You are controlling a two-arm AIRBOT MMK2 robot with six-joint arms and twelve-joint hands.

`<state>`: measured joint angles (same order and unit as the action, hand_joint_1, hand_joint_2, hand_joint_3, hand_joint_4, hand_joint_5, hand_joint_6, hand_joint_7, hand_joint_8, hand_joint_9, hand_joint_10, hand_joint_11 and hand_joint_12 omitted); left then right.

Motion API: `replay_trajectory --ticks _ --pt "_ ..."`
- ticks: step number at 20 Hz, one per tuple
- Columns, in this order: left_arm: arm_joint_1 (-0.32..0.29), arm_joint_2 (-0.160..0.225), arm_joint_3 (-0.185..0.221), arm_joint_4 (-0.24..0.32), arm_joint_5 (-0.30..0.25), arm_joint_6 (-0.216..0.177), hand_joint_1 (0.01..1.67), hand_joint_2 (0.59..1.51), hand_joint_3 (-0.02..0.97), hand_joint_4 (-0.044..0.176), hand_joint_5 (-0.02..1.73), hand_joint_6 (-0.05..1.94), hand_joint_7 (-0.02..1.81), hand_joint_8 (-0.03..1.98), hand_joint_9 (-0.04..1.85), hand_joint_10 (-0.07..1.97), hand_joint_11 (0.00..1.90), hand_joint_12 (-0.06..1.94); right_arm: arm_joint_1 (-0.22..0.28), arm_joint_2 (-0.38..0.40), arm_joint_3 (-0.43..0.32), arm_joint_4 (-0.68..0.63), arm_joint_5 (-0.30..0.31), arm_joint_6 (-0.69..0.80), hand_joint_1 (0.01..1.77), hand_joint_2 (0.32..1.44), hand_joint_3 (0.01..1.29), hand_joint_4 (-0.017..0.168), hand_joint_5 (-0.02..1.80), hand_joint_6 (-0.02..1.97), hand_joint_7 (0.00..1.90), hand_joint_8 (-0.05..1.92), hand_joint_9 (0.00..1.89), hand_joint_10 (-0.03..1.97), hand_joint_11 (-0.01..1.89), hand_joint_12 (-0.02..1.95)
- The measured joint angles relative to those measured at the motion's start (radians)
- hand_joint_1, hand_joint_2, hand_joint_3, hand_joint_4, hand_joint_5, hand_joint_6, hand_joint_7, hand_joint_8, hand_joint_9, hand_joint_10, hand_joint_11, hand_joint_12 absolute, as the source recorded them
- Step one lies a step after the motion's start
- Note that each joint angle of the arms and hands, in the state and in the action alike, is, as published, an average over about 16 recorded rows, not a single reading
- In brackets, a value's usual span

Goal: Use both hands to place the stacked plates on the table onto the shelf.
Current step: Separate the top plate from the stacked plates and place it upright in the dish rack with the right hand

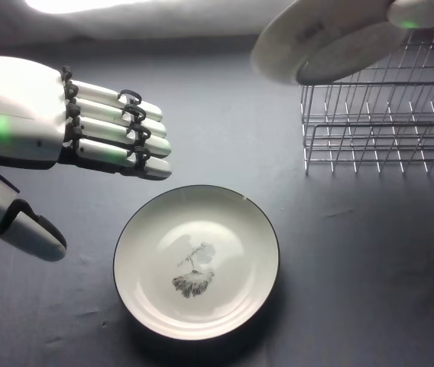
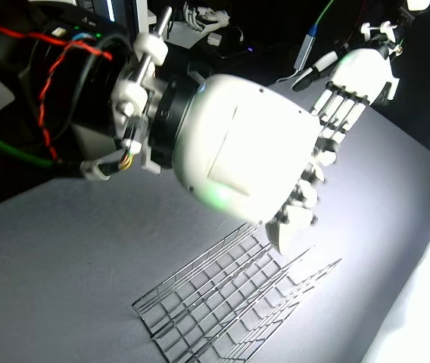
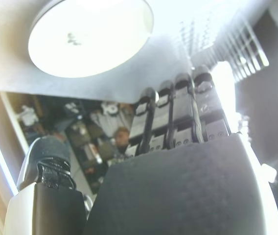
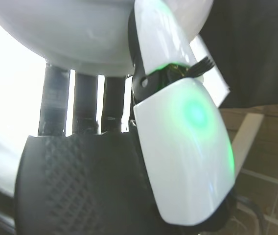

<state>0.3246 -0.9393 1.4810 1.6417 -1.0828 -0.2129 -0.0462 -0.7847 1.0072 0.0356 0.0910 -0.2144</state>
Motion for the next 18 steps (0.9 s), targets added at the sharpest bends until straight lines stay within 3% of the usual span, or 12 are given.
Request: replay_trajectory --ticks 9,18 --pt "0.09 -0.021 -0.026 -0.008 0.03 0.019 0.02 1.137 0.021 0.005 0.07 0.01 0.05 0.0 0.02 0.01 0.02 0.01 -0.024 0.032 0.06 -0.057 -0.008 0.002 1.38 1.06 0.01 -0.008 0.94 0.94 1.04 0.72 0.91 1.13 0.76 1.12" --pt "0.176 -0.036 -0.049 -0.025 0.115 0.043 0.02 1.141 0.02 0.003 0.09 0.01 0.06 0.0 0.03 0.01 0.02 0.01 -0.093 0.053 0.132 -0.115 0.028 0.01 1.38 1.0 0.01 -0.006 1.04 0.75 1.17 0.53 1.07 0.89 0.94 0.92"
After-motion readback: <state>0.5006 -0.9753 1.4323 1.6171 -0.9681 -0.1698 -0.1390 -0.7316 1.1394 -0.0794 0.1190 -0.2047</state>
